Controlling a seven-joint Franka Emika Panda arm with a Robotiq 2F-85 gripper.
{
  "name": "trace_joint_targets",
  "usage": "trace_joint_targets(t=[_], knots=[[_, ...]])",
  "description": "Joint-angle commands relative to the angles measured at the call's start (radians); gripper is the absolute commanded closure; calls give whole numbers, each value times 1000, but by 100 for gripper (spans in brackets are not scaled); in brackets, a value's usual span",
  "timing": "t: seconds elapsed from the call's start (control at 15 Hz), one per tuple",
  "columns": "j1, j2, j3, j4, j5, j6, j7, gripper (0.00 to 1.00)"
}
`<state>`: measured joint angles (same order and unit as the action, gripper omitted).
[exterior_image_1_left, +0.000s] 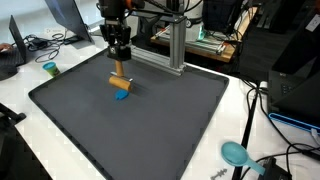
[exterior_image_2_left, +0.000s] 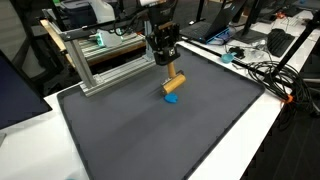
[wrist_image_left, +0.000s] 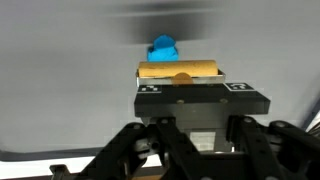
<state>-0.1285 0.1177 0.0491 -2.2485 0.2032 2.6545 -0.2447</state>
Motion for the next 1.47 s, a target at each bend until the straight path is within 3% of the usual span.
trace_joint_targets(t=[0.0, 0.07, 0.13, 0.2, 0.27, 1.4], knots=[[25, -17, -34, -18, -56, -46, 15, 78], [29, 2, -42, -11, -81, -26, 40, 78], [25, 4, -31, -7, -34, -30, 8, 53], [26, 8, -36, -7, -50, -31, 18, 53], [26, 12, -38, -7, -56, -31, 20, 78], [62, 147, -37, 40, -132, 74, 126, 78]])
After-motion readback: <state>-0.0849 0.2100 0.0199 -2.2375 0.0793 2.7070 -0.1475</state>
